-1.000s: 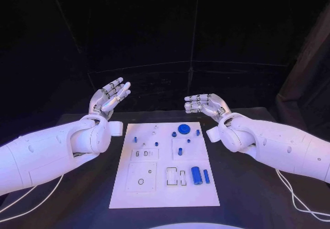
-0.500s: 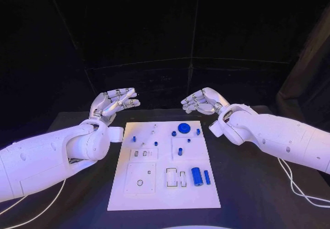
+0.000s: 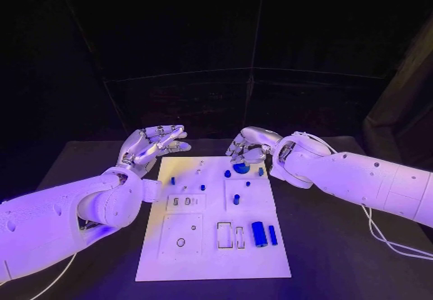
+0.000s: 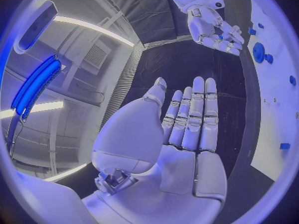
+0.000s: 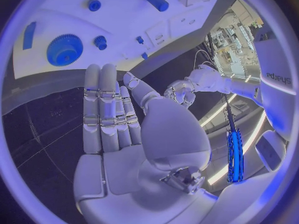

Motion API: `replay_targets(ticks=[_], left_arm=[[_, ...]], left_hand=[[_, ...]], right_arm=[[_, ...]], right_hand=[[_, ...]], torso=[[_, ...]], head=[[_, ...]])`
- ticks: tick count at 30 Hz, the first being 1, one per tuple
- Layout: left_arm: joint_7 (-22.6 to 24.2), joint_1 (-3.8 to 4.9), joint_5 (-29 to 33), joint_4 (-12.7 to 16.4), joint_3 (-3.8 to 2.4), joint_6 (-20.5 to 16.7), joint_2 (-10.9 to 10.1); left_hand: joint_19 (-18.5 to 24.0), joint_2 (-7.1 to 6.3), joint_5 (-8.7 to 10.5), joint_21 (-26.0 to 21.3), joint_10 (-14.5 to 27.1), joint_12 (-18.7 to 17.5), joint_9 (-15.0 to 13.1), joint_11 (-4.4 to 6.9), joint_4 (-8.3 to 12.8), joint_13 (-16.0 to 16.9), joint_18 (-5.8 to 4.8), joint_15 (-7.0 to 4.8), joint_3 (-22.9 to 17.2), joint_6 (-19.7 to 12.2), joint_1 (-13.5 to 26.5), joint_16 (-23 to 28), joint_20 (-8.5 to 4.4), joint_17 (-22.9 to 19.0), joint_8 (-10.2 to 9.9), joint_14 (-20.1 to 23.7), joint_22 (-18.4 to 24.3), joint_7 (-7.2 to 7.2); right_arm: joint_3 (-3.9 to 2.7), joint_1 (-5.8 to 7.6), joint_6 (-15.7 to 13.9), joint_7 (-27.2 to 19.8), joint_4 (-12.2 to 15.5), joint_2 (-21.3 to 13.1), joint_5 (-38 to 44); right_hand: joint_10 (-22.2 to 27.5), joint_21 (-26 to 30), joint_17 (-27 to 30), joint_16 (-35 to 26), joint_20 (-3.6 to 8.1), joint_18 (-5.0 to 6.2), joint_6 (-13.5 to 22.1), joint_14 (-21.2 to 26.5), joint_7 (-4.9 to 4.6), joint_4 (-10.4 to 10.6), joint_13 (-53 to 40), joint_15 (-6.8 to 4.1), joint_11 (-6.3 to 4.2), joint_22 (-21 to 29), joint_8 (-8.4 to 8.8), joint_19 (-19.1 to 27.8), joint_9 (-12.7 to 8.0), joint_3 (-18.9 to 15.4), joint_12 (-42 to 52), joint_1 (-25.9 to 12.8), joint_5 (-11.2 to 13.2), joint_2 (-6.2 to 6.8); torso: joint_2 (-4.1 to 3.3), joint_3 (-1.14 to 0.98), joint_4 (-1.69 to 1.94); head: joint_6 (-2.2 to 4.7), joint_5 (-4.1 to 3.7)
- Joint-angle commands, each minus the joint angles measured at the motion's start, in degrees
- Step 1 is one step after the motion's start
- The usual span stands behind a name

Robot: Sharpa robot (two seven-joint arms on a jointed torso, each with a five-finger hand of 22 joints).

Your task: Assemble the parts on the task board

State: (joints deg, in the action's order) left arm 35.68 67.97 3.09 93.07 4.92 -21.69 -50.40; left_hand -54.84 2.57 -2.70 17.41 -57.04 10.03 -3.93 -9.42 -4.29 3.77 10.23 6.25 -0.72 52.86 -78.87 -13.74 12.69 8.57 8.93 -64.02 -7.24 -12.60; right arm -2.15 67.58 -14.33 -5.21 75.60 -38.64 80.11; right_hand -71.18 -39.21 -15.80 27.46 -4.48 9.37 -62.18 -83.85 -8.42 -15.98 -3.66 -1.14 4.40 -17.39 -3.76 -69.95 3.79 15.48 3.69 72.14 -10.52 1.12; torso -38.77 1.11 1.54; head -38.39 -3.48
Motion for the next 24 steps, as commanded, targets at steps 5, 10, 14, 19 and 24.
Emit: replay_targets(ticks=[5,10,14,19,24], left_arm=[[-0.4,0.06,-1.1,0.3,-0.02,2.6,0.0],[-0.5,0.04,-1.1,-0.1,0.02,3.0,0.2],[-0.7,0.01,-1.1,-0.5,0.12,3.2,0.2],[-0.7,-0.01,-1.1,-0.8,0.20,3.3,0.3],[-0.9,-0.01,-1.1,-1.0,0.22,3.5,0.4]], left_hand=[[-0.3,0.28,-0.04,-0.7,-0.5,-0.7,0.2,-0.14,0.6,-0.1,0.22,0.25,0.2,0.4,0.3,0.7,0.05,0.1,-0.6,-0.2,0.3,-0.11],[-0.3,0.29,-0.04,-0.7,-0.4,-0.7,0.2,-0.14,0.6,-0.1,0.22,0.25,0.2,0.4,0.4,0.7,0.05,0.1,-0.6,-0.2,0.3,-0.11],[-0.3,0.29,-0.04,-0.7,-0.4,-0.7,0.2,-0.14,0.6,-0.1,0.22,0.25,0.2,0.4,0.4,0.7,0.05,0.1,-0.6,-0.2,0.3,-0.11],[-0.4,0.31,-0.04,-0.7,-0.4,-0.8,0.2,-0.15,0.6,-0.1,0.23,0.24,0.3,0.4,0.4,0.7,0.05,0.2,-0.7,-0.3,0.4,-0.10],[-0.4,0.31,-0.04,-0.7,-0.4,-0.8,0.2,-0.15,0.6,-0.1,0.23,0.24,0.3,0.4,0.4,0.7,0.05,0.2,-0.7,-0.3,0.4,-0.10]], right_arm=[[-0.08,0.22,4.7,6.6,0.6,1.2,14.6],[-0.08,0.23,5.2,7.9,0.6,1.5,16.4],[-0.08,0.23,5.4,8.3,0.9,1.6,17.5],[-0.09,0.24,6.3,8.7,1.3,1.9,18.3],[-0.09,0.24,7.1,9.0,1.0,2.3,18.6]], right_hand=[[1.7,-4.7,-5.4,8.3,0.09,1.02,0.8,-2.5,0.04,0.3,0.0,0.02,-0.08,-2.7,0.08,-0.9,0.0,2.1,-0.1,-1.4,-0.3,1.15],[2.4,-8.5,-13.9,18.2,-0.09,1.01,1.3,-2.3,-0.18,0.8,0.0,0.16,-0.06,-4.9,0.10,-1.2,0.0,3.4,0.0,-2.3,-0.2,1.96],[3.2,-10.5,-19.1,23.5,-0.30,1.04,1.5,-1.9,-0.26,1.3,0.0,0.40,0.31,-6.1,0.09,-0.6,0.0,4.0,-0.1,-2.6,0.1,2.40],[3.7,-12.7,-24.2,28.6,-0.55,1.08,1.7,-1.6,-0.37,1.8,0.0,0.56,0.50,-7.5,0.10,0.2,0.0,4.7,-0.1,-2.6,0.3,2.90],[4.4,-13.5,-24.9,29.6,-0.67,1.09,1.9,-1.2,-0.43,2.0,0.0,0.71,0.60,-8.1,0.10,0.6,0.0,4.8,-0.2,-2.5,0.5,3.07]], torso=[[-1.78,0.45,0.40],[-2.12,0.55,0.59],[-2.37,0.61,0.71],[-2.72,0.65,0.78],[-2.94,0.70,0.90]], head=[[0.14,-0.38],[0.16,-0.35],[0.09,-0.31],[0.18,-0.32],[0.00,-0.39]])
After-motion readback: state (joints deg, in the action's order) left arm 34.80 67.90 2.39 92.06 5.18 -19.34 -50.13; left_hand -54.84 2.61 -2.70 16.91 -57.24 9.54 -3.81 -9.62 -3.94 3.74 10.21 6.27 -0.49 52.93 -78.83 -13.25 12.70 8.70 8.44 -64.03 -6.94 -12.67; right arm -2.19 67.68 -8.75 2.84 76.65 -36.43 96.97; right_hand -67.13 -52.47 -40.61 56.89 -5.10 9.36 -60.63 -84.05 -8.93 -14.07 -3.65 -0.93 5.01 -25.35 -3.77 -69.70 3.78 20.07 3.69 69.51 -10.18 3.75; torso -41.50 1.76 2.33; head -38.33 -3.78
